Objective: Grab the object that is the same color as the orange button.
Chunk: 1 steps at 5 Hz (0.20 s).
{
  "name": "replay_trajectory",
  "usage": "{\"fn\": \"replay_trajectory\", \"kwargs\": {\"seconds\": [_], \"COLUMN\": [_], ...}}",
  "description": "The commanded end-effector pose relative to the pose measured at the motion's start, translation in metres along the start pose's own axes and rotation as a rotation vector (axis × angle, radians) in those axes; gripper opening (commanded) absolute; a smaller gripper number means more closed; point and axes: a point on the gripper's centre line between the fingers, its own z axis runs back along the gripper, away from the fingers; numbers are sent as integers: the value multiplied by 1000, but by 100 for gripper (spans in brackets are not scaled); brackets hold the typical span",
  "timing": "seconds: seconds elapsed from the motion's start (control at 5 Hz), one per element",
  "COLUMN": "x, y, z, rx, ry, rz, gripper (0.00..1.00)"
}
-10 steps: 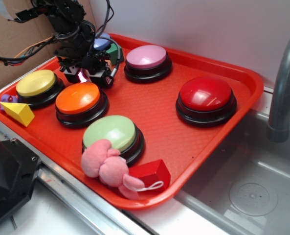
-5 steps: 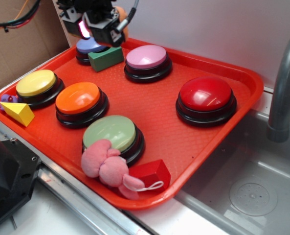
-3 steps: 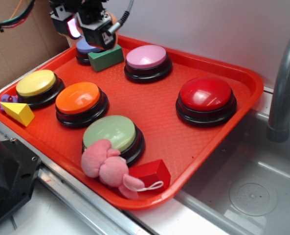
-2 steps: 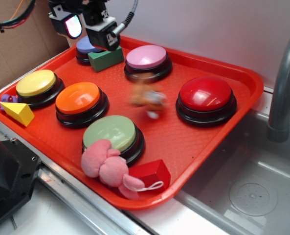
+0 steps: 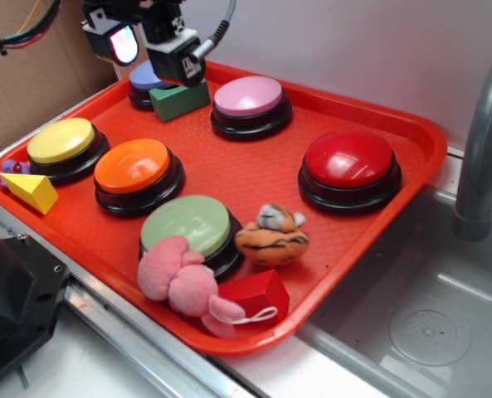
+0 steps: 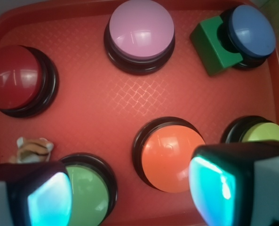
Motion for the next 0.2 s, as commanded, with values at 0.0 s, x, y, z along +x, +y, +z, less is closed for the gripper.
{"fn": "replay_trajectory", "kwargs": {"seconds": [0.0], "x": [8], "y": [4], "z": [14], "rx": [-10], "ry": [-46], "rz": [-2], "gripper": [100]}}
